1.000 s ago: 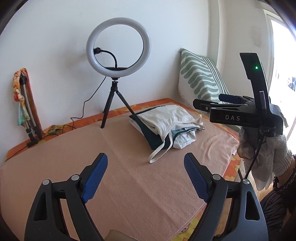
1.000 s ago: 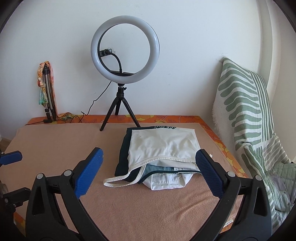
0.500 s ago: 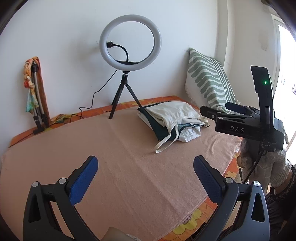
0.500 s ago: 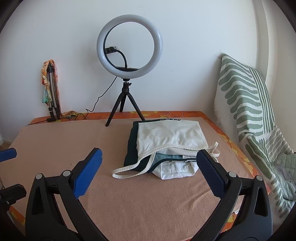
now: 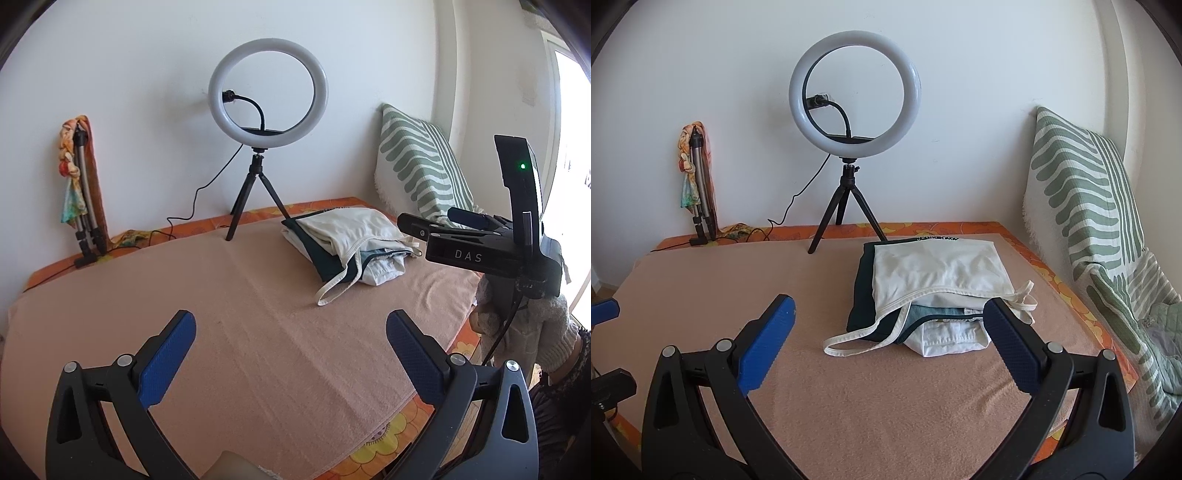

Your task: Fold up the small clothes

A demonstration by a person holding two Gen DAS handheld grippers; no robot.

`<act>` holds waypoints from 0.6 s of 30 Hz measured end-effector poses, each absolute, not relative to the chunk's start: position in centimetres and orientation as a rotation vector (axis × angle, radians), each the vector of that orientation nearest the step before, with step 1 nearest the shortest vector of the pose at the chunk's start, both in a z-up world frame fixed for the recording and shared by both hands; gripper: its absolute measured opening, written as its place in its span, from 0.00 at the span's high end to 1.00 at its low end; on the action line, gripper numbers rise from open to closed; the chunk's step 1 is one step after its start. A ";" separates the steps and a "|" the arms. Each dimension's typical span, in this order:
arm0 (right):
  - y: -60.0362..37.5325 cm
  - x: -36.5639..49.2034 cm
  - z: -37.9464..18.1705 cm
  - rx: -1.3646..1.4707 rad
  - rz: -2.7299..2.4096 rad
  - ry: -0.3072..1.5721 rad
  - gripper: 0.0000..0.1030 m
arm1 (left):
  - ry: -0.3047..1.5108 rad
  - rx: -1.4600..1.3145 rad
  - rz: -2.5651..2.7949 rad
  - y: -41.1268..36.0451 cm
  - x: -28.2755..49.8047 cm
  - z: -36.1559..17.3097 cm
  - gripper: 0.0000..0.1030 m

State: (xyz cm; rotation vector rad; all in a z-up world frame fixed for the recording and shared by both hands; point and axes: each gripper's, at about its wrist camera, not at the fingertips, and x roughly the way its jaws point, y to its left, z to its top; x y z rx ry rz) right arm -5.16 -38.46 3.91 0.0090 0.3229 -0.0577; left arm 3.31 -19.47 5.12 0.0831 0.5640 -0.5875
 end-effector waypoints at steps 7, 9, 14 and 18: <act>-38.4 -5.0 3.8 0.020 -0.051 0.330 0.00 | 0.558 0.077 -0.580 -19.3 3.2 5.2 0.00; -38.5 -4.9 3.9 0.018 -0.051 0.328 0.00 | 0.558 0.080 -0.580 -19.4 3.2 5.2 0.00; -38.5 -5.0 4.0 0.018 -0.049 0.322 0.00 | 0.558 0.074 -0.584 -19.4 3.2 5.2 0.00; -38.5 -5.1 4.0 0.019 -0.048 0.323 0.00 | 0.555 0.076 -0.586 -19.5 3.1 5.2 0.00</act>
